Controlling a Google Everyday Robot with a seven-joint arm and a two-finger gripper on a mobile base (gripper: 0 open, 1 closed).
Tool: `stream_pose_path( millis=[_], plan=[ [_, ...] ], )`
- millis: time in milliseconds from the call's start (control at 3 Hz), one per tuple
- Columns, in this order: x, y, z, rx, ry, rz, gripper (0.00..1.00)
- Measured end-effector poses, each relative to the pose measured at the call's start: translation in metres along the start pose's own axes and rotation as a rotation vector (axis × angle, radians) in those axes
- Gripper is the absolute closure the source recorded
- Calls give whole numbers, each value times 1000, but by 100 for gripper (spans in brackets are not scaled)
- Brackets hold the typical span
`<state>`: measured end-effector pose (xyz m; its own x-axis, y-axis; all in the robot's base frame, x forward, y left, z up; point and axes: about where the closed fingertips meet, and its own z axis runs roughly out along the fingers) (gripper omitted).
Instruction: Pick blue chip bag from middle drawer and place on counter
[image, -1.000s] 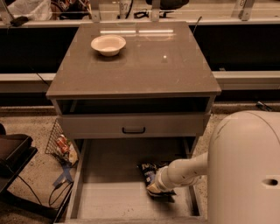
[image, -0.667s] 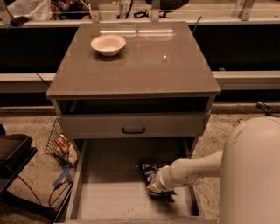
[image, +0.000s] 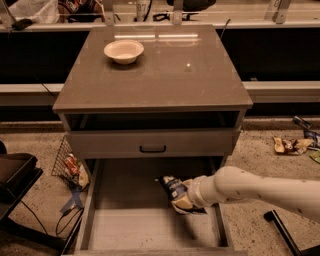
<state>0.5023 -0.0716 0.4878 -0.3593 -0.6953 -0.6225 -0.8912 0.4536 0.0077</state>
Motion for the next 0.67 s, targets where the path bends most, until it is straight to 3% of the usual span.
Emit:
stream_pose_path(
  millis=[667],
  plan=[
    [-43, -24, -132, 4, -119, 45, 100]
  ],
)
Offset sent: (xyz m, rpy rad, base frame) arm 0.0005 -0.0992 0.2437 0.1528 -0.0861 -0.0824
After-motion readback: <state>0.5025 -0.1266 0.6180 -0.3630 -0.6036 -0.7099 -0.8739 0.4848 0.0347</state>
